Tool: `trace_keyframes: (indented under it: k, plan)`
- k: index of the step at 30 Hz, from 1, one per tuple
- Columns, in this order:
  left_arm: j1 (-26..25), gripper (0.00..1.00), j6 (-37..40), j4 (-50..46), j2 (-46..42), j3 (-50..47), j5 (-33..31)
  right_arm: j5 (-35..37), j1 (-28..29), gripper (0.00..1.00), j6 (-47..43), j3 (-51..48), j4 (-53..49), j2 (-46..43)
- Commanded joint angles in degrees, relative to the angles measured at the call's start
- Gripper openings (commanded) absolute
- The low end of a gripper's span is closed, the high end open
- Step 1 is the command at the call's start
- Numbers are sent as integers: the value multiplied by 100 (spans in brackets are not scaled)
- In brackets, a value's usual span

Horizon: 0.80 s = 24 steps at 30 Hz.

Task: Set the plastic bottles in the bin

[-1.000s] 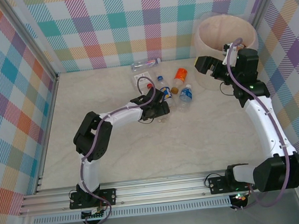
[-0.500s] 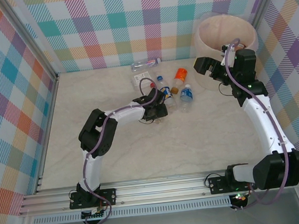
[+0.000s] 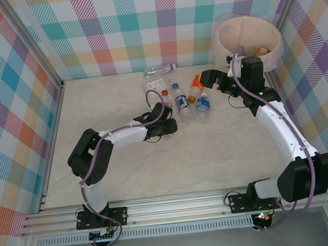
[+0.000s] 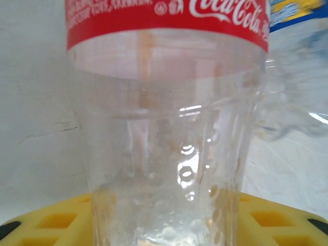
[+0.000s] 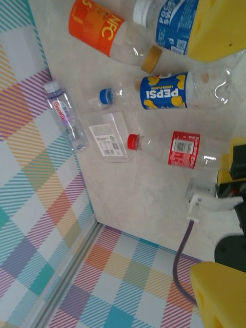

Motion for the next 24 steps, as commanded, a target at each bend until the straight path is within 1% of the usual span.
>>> trace_keyframes:
  k: [1, 4, 7, 9, 13, 17, 24]
  plan:
    - [48, 47, 427, 636, -873, -418, -1, 180, 254, 100, -18, -24, -51, 193]
    - [48, 46, 639, 1053, -1553, -930, 264, 33, 422, 100, 219, -6, 114, 335]
    - [62, 46, 868, 1184, -2111, -1183, 672, -278, 612, 100, 374, 62, 393, 479]
    - [65, 46, 997, 1305, -2429, -1310, 1051, -770, 774, 100, 260, 65, 769, 571]
    - [96, 46, 1114, 1621, -2949, -1522, 1793, -993, 1155, 100, 39, 332, 870, 808]
    - [94, 46, 1098, 1898, -3233, -1645, 2141, -1119, 1357, 100, 216, 524, 1059, 1082]
    - [92, 46, 1013, 2030, -3175, -1652, 2348, -1884, 1447, 100, 659, 392, 2149, 1231]
